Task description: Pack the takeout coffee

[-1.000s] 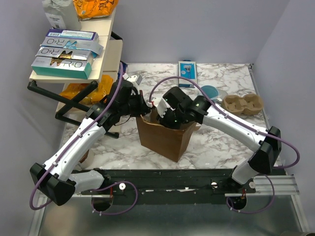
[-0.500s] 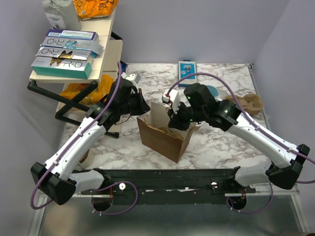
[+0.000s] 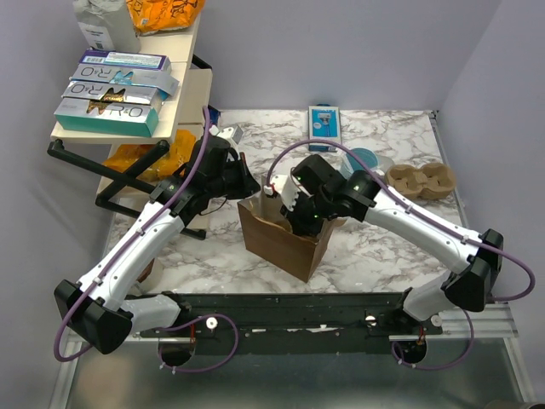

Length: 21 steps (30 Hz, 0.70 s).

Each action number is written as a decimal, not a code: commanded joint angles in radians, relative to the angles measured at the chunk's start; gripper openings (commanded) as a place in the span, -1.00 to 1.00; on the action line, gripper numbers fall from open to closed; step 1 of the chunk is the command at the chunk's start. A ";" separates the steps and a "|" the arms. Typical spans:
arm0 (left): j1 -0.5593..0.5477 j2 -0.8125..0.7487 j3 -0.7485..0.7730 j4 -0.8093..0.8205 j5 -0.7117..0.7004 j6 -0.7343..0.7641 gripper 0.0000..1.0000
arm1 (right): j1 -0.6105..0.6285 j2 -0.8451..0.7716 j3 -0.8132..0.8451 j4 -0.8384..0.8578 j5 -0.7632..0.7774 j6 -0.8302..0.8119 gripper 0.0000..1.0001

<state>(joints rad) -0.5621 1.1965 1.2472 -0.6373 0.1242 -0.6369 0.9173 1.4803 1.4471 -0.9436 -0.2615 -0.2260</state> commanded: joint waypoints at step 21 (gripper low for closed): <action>0.004 -0.041 -0.011 0.017 -0.021 -0.032 -1.00 | 0.006 0.175 -0.059 -0.113 0.062 0.089 -0.99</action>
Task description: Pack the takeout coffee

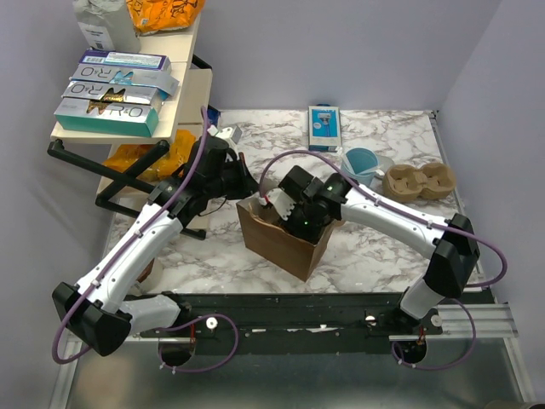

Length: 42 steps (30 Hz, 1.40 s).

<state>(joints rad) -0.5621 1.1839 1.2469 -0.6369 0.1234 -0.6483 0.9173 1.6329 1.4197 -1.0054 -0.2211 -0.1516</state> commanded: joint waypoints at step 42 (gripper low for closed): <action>0.004 -0.010 -0.052 0.069 0.024 -0.065 -1.00 | 0.008 -0.091 -0.151 0.451 0.016 0.106 -0.92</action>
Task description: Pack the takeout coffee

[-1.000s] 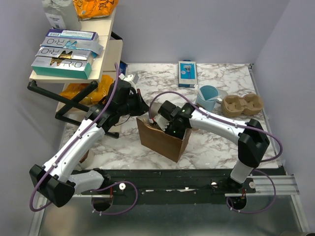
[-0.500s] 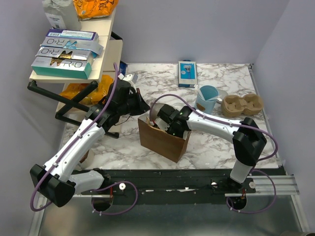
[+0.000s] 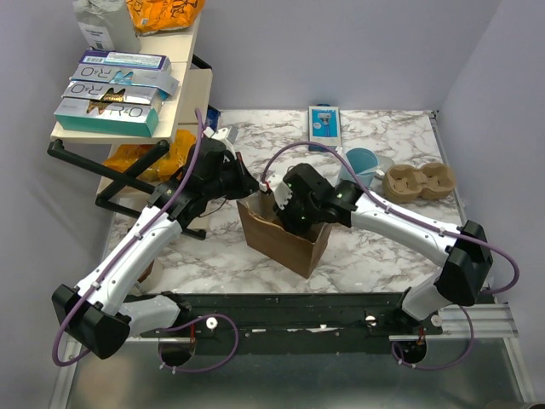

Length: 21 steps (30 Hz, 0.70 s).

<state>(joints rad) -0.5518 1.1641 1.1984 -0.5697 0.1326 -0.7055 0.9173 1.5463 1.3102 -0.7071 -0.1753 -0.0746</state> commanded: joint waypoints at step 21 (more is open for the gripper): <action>-0.005 0.035 0.009 0.017 0.032 -0.046 -1.00 | 0.006 0.093 -0.287 0.405 0.036 0.073 -0.95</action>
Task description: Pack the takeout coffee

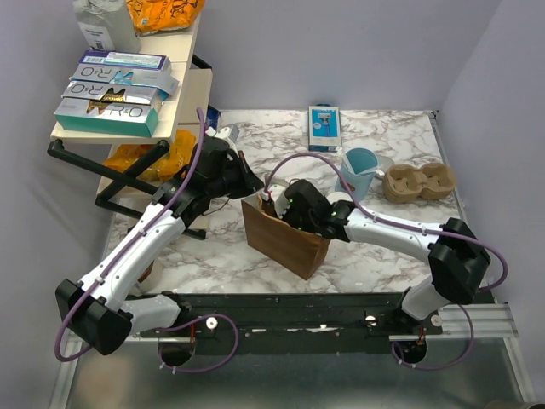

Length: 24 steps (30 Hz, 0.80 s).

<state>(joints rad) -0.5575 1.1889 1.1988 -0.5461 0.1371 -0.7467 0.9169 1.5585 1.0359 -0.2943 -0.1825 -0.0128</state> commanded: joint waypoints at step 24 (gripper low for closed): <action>-0.001 -0.020 -0.019 -0.028 -0.041 -0.003 -1.00 | 0.030 -0.011 0.155 -0.318 0.087 0.094 -0.98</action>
<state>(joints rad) -0.5522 1.1847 1.1946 -0.5480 0.1131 -0.7513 0.9318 1.4773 1.2263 -0.5079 -0.1005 0.0639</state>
